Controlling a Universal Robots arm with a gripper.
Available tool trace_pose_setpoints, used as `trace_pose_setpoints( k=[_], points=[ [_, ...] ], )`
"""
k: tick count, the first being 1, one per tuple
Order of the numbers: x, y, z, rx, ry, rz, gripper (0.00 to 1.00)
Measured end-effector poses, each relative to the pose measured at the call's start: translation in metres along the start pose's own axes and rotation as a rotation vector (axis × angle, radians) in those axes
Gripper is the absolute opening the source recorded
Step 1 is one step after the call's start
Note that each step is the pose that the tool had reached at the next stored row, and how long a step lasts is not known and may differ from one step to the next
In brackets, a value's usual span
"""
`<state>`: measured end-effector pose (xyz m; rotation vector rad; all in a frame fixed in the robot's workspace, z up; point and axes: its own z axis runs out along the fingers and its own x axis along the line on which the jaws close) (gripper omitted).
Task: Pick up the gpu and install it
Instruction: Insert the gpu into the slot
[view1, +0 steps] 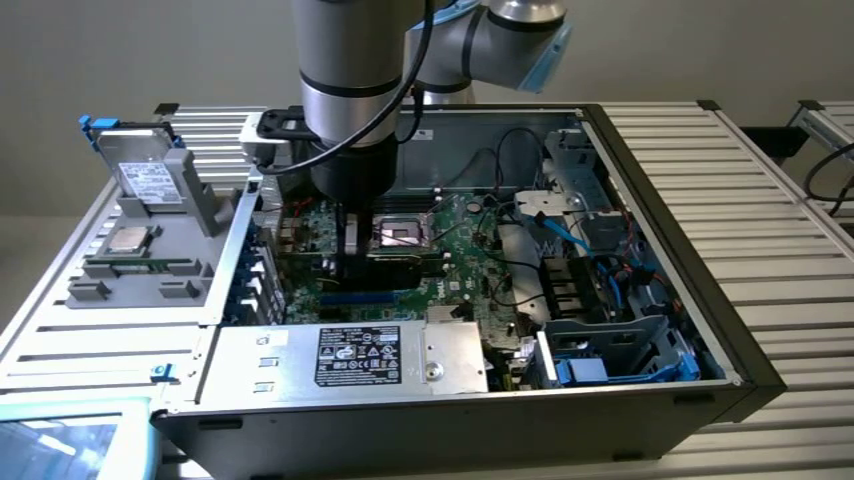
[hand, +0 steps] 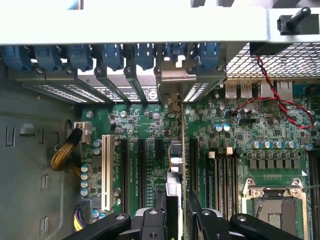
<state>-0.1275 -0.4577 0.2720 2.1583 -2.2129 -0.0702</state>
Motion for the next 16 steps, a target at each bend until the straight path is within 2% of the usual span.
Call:
trace_pose_setpoints(
  k=[16],
  points=[
    [0.0015, -0.0001, 0.0009, -0.0003, -0.0005, -0.003, 0.28]
  ],
)
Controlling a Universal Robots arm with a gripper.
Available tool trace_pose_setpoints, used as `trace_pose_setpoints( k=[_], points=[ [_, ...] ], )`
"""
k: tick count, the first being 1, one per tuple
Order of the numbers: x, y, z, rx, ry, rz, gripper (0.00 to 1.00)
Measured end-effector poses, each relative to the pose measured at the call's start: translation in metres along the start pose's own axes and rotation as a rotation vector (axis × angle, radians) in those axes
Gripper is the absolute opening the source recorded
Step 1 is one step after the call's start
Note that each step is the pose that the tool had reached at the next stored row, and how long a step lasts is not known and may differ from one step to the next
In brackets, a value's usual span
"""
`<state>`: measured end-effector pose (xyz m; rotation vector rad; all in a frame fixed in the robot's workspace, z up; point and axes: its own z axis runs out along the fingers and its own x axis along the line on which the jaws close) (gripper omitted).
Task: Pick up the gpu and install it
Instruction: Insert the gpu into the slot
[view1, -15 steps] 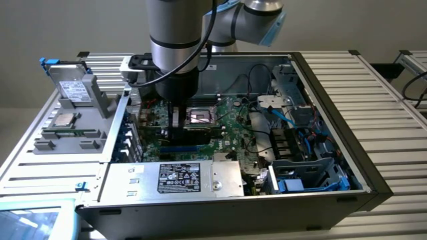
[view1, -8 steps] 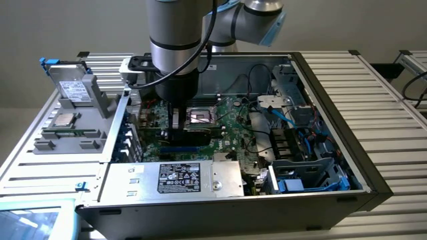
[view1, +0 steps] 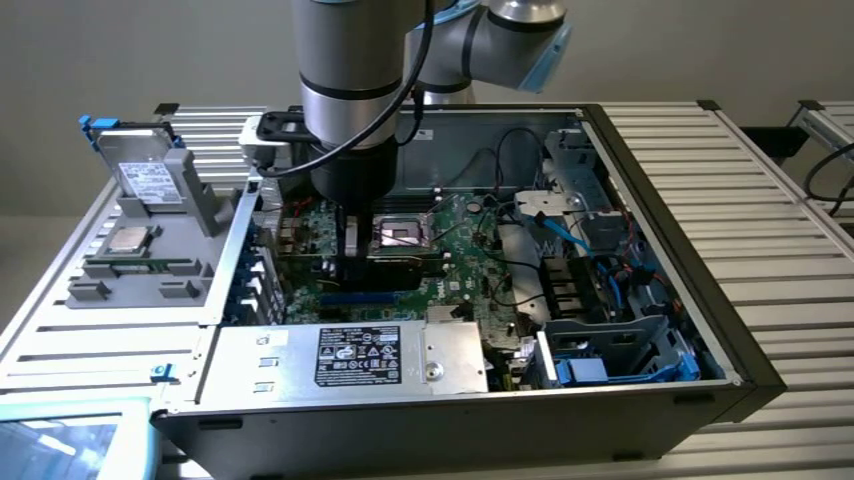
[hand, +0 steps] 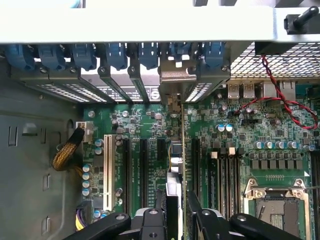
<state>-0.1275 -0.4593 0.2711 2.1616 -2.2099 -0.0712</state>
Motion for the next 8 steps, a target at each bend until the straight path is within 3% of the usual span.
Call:
trace_pose_setpoints(
  k=[8],
  points=[
    [-0.0006, -0.0002, 0.0035, -0.0002, 0.0000, 0.000, 0.28]
  ],
)
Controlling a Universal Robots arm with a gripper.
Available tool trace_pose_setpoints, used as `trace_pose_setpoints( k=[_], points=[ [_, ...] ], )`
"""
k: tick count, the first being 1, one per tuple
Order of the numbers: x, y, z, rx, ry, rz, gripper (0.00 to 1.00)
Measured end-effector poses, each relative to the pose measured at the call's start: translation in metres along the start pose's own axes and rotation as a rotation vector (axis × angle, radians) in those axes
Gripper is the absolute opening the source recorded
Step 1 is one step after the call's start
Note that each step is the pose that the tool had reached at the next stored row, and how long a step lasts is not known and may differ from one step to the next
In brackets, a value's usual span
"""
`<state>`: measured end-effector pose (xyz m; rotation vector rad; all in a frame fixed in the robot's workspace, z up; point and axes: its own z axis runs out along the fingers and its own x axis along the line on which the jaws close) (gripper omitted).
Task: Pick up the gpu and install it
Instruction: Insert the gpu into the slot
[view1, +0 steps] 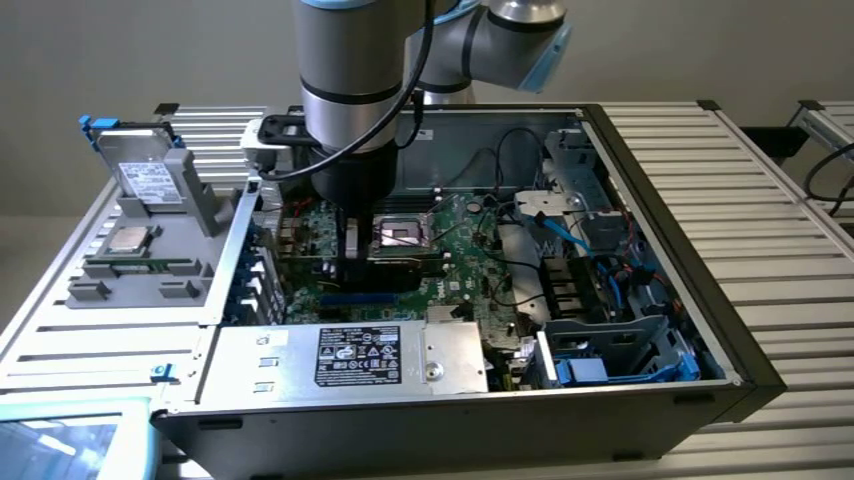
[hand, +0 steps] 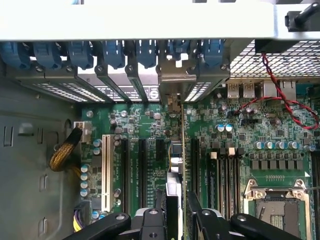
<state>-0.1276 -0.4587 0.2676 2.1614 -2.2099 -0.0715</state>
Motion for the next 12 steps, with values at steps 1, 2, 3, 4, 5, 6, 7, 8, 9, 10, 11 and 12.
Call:
trace_pose_setpoints(
  k=[1, 2, 3, 4, 5, 6, 7, 8, 9, 10, 11, 12],
  points=[
    [0.0000, 0.0000, 0.0000, 0.0000, 0.0001, 0.000, 0.28],
    [-0.0001, 0.0000, 0.0000, 0.0000, 0.0000, 0.000, 0.28],
    [-0.0007, 0.0001, 0.0001, 0.0001, -0.0001, 0.000, 0.28],
    [-0.0014, 0.0001, 0.0001, 0.0001, -0.0002, 0.000, 0.28],
    [-0.0021, 0.0001, 0.0001, 0.0000, -0.0001, 0.000, 0.28],
    [-0.0029, 0.0001, 0.0001, 0.0001, 0.0000, 0.000, 0.28],
    [-0.0033, 0.0000, 0.0001, 0.0001, 0.0000, -0.001, 0.28],
    [-0.0033, 0.0000, 0.0001, 0.0001, 0.0000, -0.001, 0.28],
    [-0.0033, 0.0000, 0.0001, 0.0001, 0.0000, -0.001, 0.28],
    [-0.0034, 0.0001, 0.0001, 0.0000, 0.0001, -0.003, 0.28],
    [-0.0034, 0.0001, 0.0002, 0.0000, 0.0003, -0.007, 0.28],
    [-0.0034, 0.0001, 0.0002, 0.0001, 0.0007, -0.012, 0.28]
  ],
)
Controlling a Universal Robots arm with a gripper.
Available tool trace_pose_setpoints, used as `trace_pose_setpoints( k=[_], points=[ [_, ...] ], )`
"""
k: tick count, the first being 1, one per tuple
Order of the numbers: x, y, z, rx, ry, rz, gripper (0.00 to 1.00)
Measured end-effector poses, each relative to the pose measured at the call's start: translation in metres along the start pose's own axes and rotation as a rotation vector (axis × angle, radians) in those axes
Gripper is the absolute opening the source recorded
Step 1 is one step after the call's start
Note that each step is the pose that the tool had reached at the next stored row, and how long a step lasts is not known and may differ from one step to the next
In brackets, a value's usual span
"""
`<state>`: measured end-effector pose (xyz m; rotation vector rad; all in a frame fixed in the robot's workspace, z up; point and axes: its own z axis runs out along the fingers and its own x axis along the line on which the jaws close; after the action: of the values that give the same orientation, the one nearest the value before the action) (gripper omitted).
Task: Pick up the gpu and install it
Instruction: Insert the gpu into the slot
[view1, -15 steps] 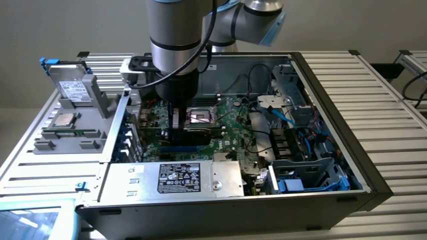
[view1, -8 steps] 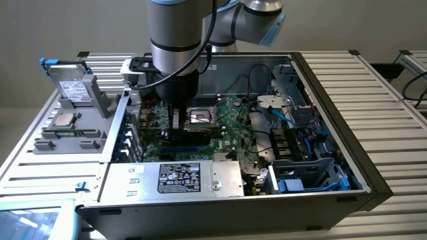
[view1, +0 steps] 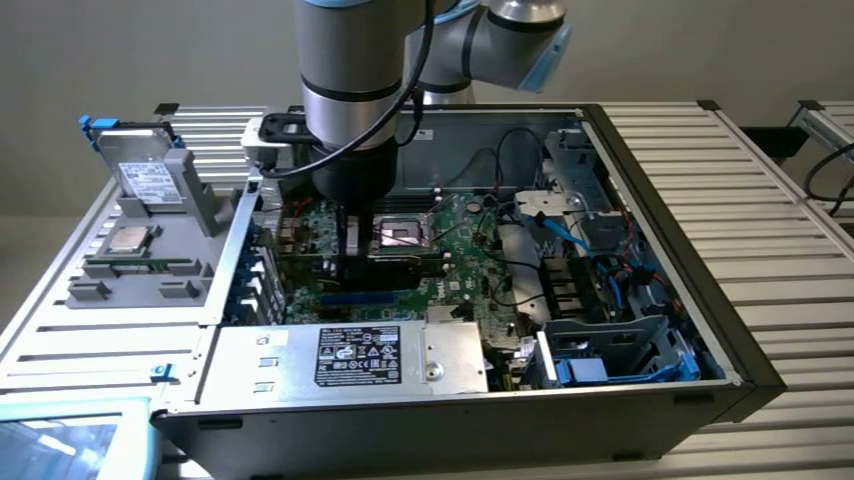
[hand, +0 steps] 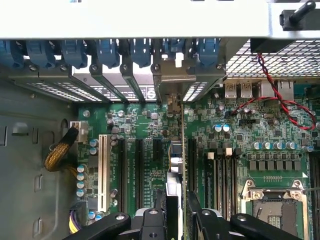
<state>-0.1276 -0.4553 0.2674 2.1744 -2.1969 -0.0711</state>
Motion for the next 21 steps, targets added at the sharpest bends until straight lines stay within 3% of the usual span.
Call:
trace_pose_setpoints(
  k=[21],
  points=[
    [0.0023, 0.0044, 0.0028, -0.0016, 0.0005, -0.002, 0.28]
  ],
)
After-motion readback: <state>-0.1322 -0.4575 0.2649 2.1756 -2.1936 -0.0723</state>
